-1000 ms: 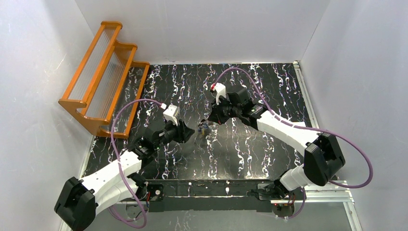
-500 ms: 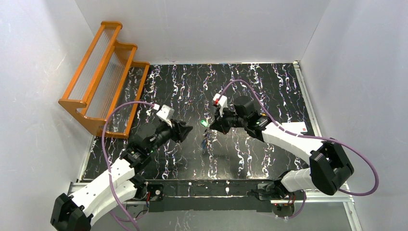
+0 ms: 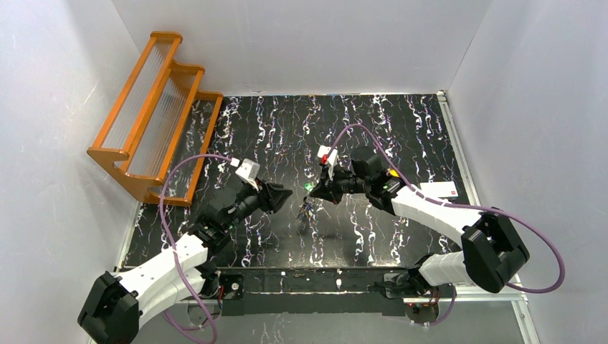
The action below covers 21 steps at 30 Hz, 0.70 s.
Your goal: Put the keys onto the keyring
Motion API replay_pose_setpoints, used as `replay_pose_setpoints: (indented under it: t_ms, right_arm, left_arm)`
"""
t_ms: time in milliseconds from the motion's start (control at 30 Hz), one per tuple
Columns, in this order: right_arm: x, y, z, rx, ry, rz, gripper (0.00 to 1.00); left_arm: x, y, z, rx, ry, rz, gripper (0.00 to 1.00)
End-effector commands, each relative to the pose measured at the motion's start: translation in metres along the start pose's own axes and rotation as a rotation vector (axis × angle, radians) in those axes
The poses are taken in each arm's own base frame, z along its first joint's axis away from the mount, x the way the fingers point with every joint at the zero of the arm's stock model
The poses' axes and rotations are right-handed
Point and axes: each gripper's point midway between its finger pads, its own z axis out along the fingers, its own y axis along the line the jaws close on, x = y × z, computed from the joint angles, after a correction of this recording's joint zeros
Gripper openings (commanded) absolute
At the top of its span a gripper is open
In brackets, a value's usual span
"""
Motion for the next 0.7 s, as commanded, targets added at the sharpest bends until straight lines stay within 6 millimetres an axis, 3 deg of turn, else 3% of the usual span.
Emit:
replay_pose_setpoints:
  t_ms: [0, 133, 267, 400, 500, 667]
  right_arm:
    - [-0.033, 0.018, -0.008, -0.087, -0.125, -0.137, 0.01]
    - [-0.035, 0.020, -0.010, -0.096, -0.130, -0.146, 0.01]
    - [-0.035, 0.025, -0.011, -0.120, -0.141, -0.170, 0.01]
    - [-0.036, 0.030, -0.013, -0.144, -0.153, -0.195, 0.01]
    - [-0.036, 0.035, -0.015, -0.164, -0.165, -0.216, 0.01]
    - [-0.038, 0.038, -0.017, -0.179, -0.180, -0.234, 0.01]
  left_arm:
    - [-0.017, 0.010, -0.002, -0.068, -0.101, -0.037, 0.41]
    - [-0.017, 0.035, -0.005, -0.218, -0.134, -0.137, 0.41]
    - [-0.009, 0.030, -0.002, -0.175, -0.081, -0.072, 0.39]
    - [0.000, 0.006, 0.004, -0.027, -0.017, -0.022, 0.39]
    - [0.006, -0.025, 0.004, 0.165, 0.017, 0.036, 0.40]
    - [0.003, -0.031, 0.007, 0.197, 0.003, 0.000, 0.39]
